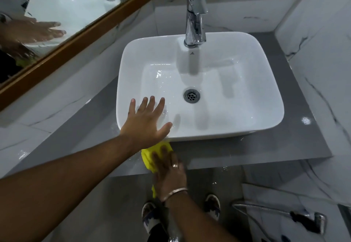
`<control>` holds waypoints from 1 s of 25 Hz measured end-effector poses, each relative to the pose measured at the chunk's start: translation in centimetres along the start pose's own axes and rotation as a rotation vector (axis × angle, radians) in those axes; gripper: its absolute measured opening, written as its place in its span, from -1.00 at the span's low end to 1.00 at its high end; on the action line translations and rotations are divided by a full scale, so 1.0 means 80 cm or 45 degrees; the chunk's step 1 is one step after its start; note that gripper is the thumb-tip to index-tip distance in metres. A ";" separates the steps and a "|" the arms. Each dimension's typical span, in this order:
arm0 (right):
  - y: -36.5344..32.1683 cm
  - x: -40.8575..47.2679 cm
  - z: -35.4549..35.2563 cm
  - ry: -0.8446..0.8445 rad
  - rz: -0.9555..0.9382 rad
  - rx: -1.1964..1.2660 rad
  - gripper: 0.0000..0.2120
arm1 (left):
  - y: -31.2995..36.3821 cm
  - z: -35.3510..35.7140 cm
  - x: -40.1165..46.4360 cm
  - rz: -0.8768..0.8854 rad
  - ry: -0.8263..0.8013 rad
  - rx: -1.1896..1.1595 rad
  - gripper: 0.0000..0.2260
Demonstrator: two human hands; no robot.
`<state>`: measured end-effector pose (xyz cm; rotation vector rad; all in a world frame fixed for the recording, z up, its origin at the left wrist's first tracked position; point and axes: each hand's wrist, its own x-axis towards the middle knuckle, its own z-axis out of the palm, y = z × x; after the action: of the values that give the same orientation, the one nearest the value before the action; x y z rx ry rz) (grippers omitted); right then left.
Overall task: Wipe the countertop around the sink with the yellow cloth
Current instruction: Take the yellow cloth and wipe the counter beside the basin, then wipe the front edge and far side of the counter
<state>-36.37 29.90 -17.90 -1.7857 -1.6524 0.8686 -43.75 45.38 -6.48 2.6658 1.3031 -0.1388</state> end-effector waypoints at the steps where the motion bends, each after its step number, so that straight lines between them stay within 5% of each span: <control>1: 0.007 0.005 -0.019 0.148 0.089 -0.170 -0.31 | 0.000 0.000 0.000 -0.008 -0.009 0.000 -0.30; 3: 0.091 -0.016 -0.092 0.040 0.032 -0.635 -0.32 | 0.000 -0.001 0.002 -0.005 -0.021 0.007 -0.30; 5: 0.176 -0.053 -0.193 0.164 0.400 -0.873 -0.40 | 0.000 0.000 0.003 0.001 -0.035 0.018 -0.30; 8: 0.223 -0.082 -0.299 0.416 1.058 -0.722 -0.47 | 0.002 0.001 0.004 -0.004 -0.019 0.017 -0.31; 10: 0.206 -0.065 -0.281 0.493 1.177 -0.683 -0.49 | 0.004 0.000 0.004 -0.002 -0.011 0.024 -0.31; 15: 0.065 -0.018 -0.123 -0.100 0.571 -0.696 -0.56 | 0.002 -0.002 0.001 -0.021 -0.034 0.014 -0.30; 18: 0.022 -0.019 -0.123 -0.303 0.379 -0.657 -0.43 | 0.002 -0.001 0.002 -0.031 -0.043 0.019 -0.29; 22: 0.031 -0.056 -0.226 0.080 -0.069 -0.571 -0.60 | 0.002 0.000 0.001 -0.022 -0.036 0.014 -0.28; 25: 0.025 -0.019 -0.294 0.358 -0.111 -0.776 -0.39 | 0.002 0.000 0.002 -0.009 0.023 -0.014 -0.29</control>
<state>-17.08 28.97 -4.31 -2.0781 -1.9058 0.0504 -43.55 45.39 -6.46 2.6593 1.3147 -0.1086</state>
